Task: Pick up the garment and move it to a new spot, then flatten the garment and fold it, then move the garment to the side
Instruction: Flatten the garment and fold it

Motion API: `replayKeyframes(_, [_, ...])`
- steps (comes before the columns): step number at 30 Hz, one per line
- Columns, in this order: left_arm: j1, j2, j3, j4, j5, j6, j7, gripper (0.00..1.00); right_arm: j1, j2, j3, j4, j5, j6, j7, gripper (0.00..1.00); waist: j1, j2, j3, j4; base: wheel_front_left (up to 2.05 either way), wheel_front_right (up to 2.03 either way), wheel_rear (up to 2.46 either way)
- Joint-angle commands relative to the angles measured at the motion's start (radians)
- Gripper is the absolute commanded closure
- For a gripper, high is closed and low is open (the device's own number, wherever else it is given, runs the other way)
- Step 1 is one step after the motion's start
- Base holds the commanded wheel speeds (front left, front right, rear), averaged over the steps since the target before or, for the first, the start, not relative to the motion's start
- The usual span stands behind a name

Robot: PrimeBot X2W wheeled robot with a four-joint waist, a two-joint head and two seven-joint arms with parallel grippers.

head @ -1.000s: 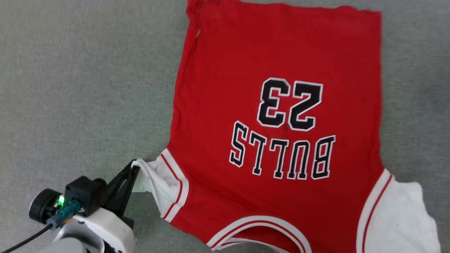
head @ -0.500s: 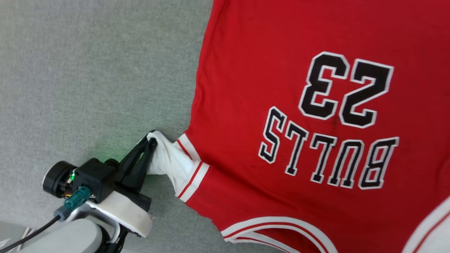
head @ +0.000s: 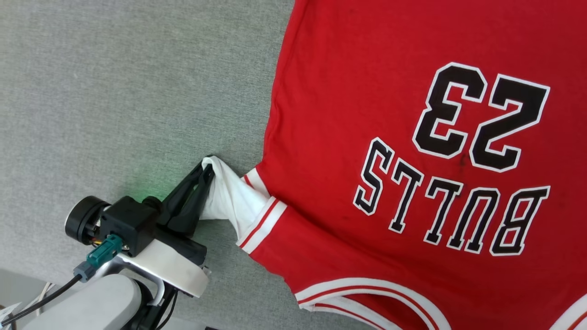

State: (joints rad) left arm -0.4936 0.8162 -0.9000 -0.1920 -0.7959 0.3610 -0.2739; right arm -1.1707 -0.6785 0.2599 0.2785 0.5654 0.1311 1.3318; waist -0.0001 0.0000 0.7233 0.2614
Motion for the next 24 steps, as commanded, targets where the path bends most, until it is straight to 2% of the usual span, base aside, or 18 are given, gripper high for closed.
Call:
replayKeyframes(1, [0.018,0.006,0.005,0.030,-0.002,0.007,0.017,1.00,0.047,0.013,0.019,0.026,0.003,-0.001,0.002,1.00,0.0001,0.0000,-0.014,-0.003,0.00,0.00,0.00])
replayKeyframes(3, [0.029,0.003,0.007,0.032,-0.001,0.004,0.015,1.00,0.027,-0.009,0.020,0.017,0.001,-0.001,-0.016,1.00,0.0001,0.0000,-0.036,-0.011,0.00,0.00,0.00])
replayKeyframes(8, [0.065,-0.002,0.025,0.039,-0.001,0.003,0.011,1.00,0.022,-0.015,0.048,0.001,0.032,-0.001,-0.067,1.00,0.0001,0.0000,-0.122,-0.041,0.00,0.00,0.00])
replayKeyframes(13, [0.120,0.012,0.044,0.041,-0.015,0.011,0.011,1.00,0.097,-0.083,0.132,-0.083,0.116,-0.001,-0.117,1.00,0.0001,0.0000,-0.222,-0.084,0.00,0.00,0.00])
replayKeyframes(19, [0.197,0.045,0.057,0.035,-0.036,0.032,0.011,1.00,0.281,-0.224,0.184,-0.272,0.254,-0.001,-0.178,1.00,0.0001,0.0000,-0.323,-0.141,0.00,0.00,0.00])
replayKeyframes(24, [0.250,0.068,0.071,0.021,-0.051,0.047,0.011,1.00,0.522,-0.352,0.140,-0.375,0.342,-0.001,-0.265,1.00,0.0001,0.0000,-0.370,-0.179,0.00,0.00,0.00])
